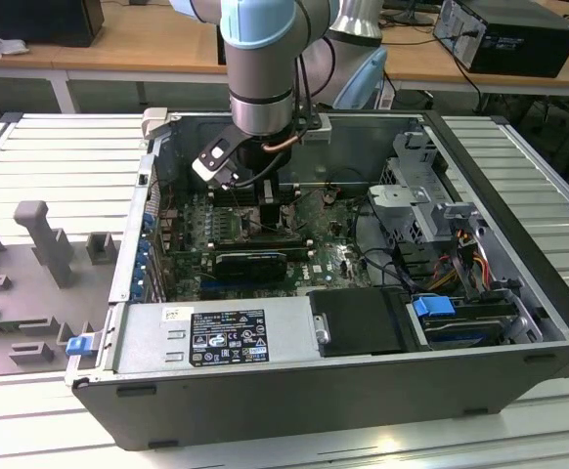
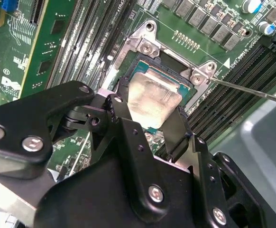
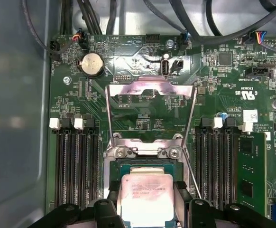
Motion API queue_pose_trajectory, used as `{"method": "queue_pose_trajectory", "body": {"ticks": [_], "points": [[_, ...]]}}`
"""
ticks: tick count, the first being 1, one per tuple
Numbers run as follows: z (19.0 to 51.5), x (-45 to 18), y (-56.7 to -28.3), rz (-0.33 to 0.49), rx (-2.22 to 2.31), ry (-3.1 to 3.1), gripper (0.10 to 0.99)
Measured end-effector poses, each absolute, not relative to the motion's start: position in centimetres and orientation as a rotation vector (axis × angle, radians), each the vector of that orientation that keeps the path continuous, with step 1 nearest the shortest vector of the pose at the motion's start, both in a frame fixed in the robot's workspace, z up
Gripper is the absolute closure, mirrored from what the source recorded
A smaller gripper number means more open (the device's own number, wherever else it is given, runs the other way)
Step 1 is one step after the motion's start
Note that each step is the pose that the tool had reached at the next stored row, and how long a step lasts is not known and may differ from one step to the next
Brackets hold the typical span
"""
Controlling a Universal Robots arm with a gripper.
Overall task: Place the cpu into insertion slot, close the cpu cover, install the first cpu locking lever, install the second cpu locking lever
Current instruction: 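Place the cpu into insertion slot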
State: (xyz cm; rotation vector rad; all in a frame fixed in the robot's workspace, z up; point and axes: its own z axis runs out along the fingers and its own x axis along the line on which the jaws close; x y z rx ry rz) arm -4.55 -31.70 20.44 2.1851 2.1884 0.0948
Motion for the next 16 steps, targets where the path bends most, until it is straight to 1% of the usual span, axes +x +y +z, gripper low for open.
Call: {"method": "queue_pose_trajectory", "body": {"ticks": [16], "points": [[19.97, -4.49, -31.7, 0.094, 2.204, 2.168, 0.557]]}}
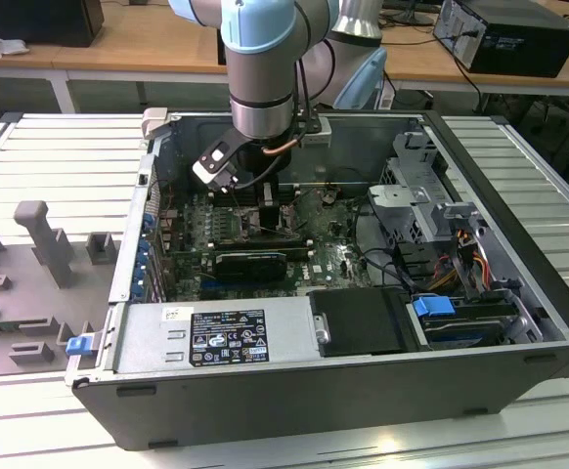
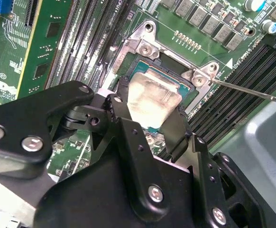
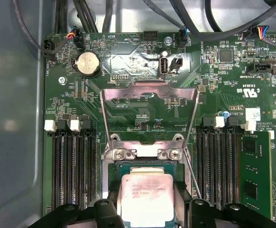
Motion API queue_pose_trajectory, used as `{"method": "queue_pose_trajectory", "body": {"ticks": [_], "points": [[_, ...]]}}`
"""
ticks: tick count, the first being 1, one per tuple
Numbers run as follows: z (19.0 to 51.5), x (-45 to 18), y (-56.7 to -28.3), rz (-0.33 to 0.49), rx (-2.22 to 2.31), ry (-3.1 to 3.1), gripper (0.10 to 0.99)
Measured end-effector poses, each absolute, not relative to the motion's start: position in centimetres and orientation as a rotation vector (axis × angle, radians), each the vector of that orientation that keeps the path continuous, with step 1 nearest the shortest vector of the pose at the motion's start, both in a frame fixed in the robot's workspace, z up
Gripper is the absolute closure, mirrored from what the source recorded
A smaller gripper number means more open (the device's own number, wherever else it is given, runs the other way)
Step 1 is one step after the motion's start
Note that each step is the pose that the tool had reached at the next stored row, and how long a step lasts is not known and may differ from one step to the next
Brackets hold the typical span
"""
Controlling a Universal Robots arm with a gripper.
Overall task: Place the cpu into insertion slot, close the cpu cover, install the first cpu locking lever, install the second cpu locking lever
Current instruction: 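Place the cpu into insertion slot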
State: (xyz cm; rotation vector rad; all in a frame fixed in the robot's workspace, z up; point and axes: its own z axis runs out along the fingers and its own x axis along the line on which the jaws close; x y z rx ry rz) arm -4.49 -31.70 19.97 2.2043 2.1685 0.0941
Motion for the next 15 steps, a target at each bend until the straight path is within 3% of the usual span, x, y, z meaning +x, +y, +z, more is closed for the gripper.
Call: {"method": "queue_pose_trajectory", "body": {"ticks": [4, 5, 12, 13, 15], "points": [[20.0, -4.5, -31.7, 0.094, 2.205, 2.167, 0.545], [20.0, -4.5, -31.7, 0.094, 2.205, 2.167, 0.482], [20.5, -4.5, -31.7, 0.094, 2.206, 2.167, 0.482], [20.8, -4.5, -31.7, 0.094, 2.206, 2.167, 0.494], [21.1, -4.5, -31.7, 0.094, 2.206, 2.167, 0.627]]}}
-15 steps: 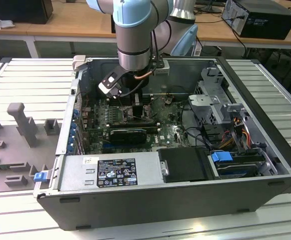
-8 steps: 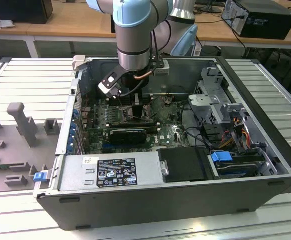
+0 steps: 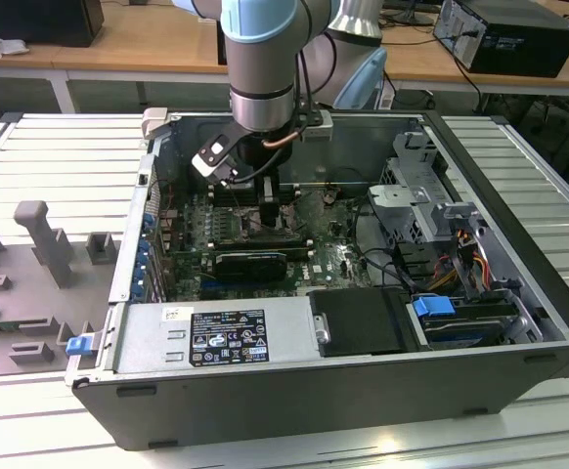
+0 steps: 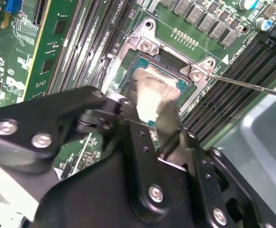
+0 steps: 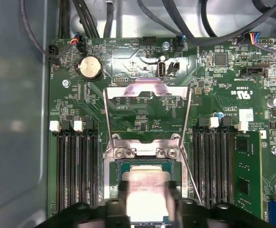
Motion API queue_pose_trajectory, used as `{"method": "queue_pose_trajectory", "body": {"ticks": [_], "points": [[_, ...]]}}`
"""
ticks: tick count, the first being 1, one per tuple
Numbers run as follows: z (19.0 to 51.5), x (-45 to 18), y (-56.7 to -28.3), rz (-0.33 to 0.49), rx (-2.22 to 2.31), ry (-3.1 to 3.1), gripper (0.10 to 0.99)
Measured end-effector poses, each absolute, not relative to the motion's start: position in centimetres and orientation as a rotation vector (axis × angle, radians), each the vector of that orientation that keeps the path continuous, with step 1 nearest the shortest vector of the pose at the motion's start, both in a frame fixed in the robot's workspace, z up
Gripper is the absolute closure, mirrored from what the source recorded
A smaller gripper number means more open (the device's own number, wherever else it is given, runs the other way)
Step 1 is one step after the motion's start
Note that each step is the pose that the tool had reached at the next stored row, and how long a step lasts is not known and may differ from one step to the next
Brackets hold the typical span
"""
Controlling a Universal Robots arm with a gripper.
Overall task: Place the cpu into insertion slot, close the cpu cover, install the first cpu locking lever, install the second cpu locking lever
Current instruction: 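Place the cpu into insertion slot, then close the cpu cover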
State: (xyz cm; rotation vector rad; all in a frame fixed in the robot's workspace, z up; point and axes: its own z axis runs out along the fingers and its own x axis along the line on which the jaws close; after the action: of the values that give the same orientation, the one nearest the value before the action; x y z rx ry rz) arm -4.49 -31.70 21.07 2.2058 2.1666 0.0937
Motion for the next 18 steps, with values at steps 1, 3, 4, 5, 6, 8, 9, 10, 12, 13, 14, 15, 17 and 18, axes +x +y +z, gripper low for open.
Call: {"method": "queue_pose_trajectory", "body": {"ticks": [1, 3, 4, 5, 6, 8, 9, 10, 12, 13, 14, 15, 17, 18], "points": [[21.2, -4.5, -31.7, 0.093, 2.205, 2.166, 0.745], [21.5, -4.5, -31.7, 0.093, 2.205, 2.166, 0.867], [21.6, -4.5, -31.7, 0.092, 2.205, 2.166, 0.929], [21.7, -4.5, -31.7, 0.092, 2.205, 2.166, 0.98], [21.7, -4.5, -31.7, 0.092, 2.205, 2.166, 0.98], [21.9, -4.5, -31.7, 0.092, 2.205, 2.166, 0.98], [21.9, -4.5, -31.7, 0.092, 2.205, 2.166, 0.98], [22.0, -4.5, -31.7, 0.091, 2.205, 2.165, 0.98], [22.2, -4.5, -31.7, 0.091, 2.204, 2.165, 0.98], [22.3, -4.5, -31.7, 0.091, 2.205, 2.165, 0.98], [22.5, -4.5, -31.7, 0.091, 2.205, 2.165, 0.98], [22.5, -4.5, -31.7, 0.091, 2.205, 2.164, 0.98], [22.5, -4.3, -31.7, 0.088, 2.207, 2.165, 0.98], [22.5, -4.2, -31.7, 0.087, 2.207, 2.166, 0.98]]}}
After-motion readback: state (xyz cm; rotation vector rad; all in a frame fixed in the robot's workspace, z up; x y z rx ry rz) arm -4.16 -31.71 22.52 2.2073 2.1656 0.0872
